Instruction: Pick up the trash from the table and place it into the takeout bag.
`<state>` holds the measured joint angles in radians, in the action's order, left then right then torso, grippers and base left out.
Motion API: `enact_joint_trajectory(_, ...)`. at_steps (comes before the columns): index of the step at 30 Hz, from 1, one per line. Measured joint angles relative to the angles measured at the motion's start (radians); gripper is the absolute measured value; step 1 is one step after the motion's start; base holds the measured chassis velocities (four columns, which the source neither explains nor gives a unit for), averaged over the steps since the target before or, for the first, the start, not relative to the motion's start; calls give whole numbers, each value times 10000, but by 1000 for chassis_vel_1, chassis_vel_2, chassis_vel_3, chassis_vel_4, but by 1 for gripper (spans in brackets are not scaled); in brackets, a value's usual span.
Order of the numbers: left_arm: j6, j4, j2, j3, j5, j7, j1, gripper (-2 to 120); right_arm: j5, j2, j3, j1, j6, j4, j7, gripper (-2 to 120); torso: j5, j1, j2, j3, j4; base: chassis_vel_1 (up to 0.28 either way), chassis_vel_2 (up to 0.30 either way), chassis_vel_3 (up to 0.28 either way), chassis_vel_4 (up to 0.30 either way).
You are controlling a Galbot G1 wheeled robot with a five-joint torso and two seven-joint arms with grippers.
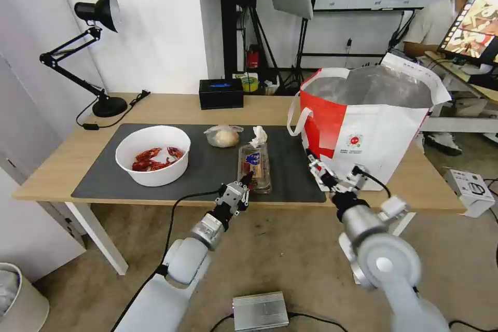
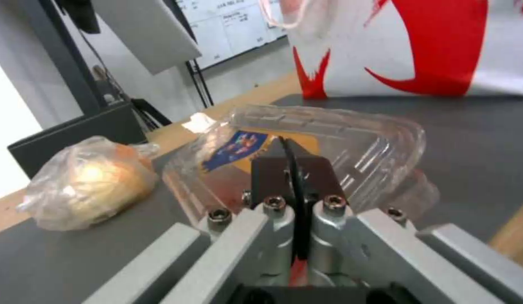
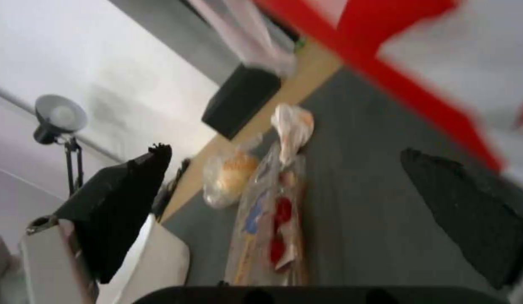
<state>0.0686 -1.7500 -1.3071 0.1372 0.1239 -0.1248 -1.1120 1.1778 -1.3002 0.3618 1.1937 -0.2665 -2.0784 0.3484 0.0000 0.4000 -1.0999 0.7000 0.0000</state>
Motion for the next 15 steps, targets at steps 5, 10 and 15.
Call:
enact_joint_trajectory(5,97,129,-75,1,305,-89,90,0,170,-264,-407,-688,-100,627,166,100,-1,0,0,0,0,0,0,0,0)
enact_joint_trajectory(10,108,218,-111,2,345,-116,147,0,239,-514,-720,-1392,-267,1257,379,100,-1,0,0,0,1,0,0,0,0)
enact_joint_trajectory(15,114,288,-195,-2,359,-112,140,0,281,-840,-961,-1808,-491,1846,590,100,0,0,0,0,1,0,0,0,0)
